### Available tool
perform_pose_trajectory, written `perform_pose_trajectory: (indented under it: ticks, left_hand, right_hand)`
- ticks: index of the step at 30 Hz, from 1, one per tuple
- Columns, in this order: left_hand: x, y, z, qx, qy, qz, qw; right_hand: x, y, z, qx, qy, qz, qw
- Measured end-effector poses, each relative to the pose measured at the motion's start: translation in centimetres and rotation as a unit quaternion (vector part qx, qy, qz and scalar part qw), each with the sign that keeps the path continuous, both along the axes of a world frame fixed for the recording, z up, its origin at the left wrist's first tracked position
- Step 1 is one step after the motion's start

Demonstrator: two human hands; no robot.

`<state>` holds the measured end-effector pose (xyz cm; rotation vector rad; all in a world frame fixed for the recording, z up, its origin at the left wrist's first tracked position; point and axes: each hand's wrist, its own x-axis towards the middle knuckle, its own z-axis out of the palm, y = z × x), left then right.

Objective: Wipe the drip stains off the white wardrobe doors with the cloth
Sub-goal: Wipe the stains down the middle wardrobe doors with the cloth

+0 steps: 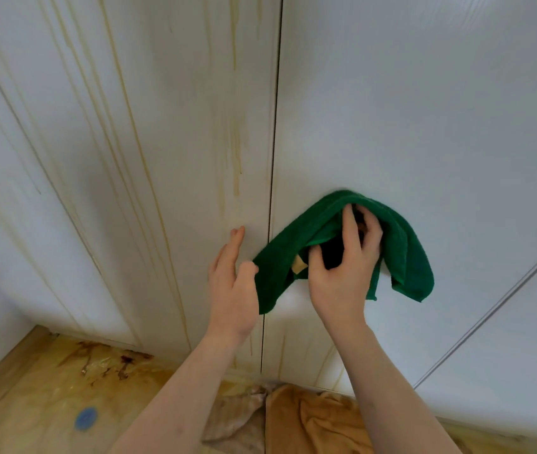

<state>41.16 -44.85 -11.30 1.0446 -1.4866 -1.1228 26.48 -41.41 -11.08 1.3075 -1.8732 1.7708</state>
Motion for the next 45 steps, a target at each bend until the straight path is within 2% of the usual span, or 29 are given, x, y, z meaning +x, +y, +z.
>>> perform_pose_trajectory:
  ticks: [6, 9, 11, 18, 20, 23, 25, 28, 33, 37, 41, 45]
  left_hand:
    - [0.2, -0.5, -0.6, -0.033, -0.038, 0.007, 0.999]
    - [0.3, -0.7, -0.9, -0.034, -0.048, 0.001, 0.998]
    - [0.2, -0.7, -1.0, -0.032, -0.049, 0.001, 0.998]
    - [-0.3, -0.4, -1.4, -0.042, -0.05, 0.016, 0.998]
    - [-0.5, -0.3, -1.6, -0.052, -0.048, 0.025, 0.997]
    - [-0.8, 0.1, -1.4, -0.042, -0.03, 0.043, 0.998]
    - [-0.9, 0.2, -1.2, -0.006, -0.02, 0.048, 0.999]
    - [-1.3, 0.6, -1.0, 0.07, -0.037, 0.003, 0.997]
    - [-2.7, 1.3, -1.7, 0.116, -0.127, -0.04, 0.984]
    - [-3.6, 1.3, -1.8, 0.108, -0.15, -0.04, 0.982]
    - [-4.9, 1.9, -1.5, 0.104, -0.15, -0.039, 0.982]
    - [-5.1, 1.8, -1.4, 0.095, -0.143, -0.046, 0.984]
  right_hand:
    - [1.5, -0.9, -5.1, 0.152, 0.049, 0.057, 0.986]
    - [2.2, -0.7, -9.0, 0.249, 0.055, 0.12, 0.959]
    - [2.1, -0.4, -11.1, 0.279, 0.08, 0.128, 0.948]
    - [0.8, 1.5, -13.7, 0.393, 0.155, 0.156, 0.893]
    - [0.2, 2.4, -13.8, 0.418, 0.164, 0.154, 0.88]
    - [-1.5, 3.9, -13.5, 0.428, 0.157, 0.137, 0.879]
    - [-3.0, 5.2, -13.3, 0.426, 0.158, 0.112, 0.884]
    - [-5.3, 7.6, -12.8, 0.419, 0.149, 0.06, 0.894]
    - [-9.2, 10.9, -12.1, 0.401, 0.065, -0.064, 0.911]
    - [-12.8, 13.3, -12.1, 0.363, -0.075, -0.16, 0.915]
    - [-15.4, 15.0, -12.3, 0.321, -0.242, -0.228, 0.887]
    - [-15.5, 14.5, -13.2, 0.262, -0.362, -0.227, 0.865]
